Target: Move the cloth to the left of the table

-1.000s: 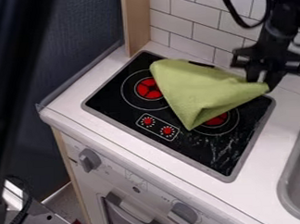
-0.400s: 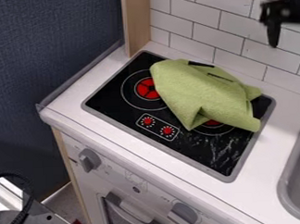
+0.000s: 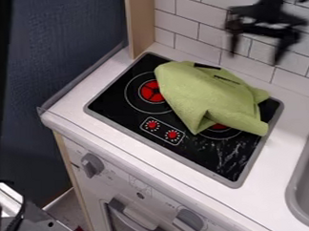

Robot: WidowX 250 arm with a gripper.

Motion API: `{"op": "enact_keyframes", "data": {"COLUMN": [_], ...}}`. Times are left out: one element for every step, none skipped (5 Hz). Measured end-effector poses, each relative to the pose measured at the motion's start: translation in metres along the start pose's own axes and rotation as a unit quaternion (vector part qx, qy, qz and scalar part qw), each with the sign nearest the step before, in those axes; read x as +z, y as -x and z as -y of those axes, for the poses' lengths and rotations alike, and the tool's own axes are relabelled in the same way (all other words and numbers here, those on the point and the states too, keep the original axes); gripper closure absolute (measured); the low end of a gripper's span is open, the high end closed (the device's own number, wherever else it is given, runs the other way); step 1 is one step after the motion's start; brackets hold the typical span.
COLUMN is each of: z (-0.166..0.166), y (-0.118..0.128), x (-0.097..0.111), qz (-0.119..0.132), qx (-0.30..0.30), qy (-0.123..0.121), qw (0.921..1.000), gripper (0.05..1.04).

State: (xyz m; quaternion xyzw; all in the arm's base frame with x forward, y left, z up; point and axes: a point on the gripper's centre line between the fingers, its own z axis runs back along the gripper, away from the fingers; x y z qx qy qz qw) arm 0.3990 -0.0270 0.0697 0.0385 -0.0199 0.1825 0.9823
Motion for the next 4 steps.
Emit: {"op": "enact_keyframes", "data": {"z": [-0.048,-0.095,-0.139,-0.152], "y": [-0.007,0.011,0.043,0.092], "x": [-0.009,-0.024,-0.004,0.025], "qz": [-0.044,-0.077,-0.097,-0.054], "qx": [0.005,0.019,0.051,0.075], "qy": [-0.048,-0.038,-0.029,-0.012], "qw": [0.9978,0.9961,0.9935,0.9956], "gripper": [0.083,0.083,0.083,0.083]}}
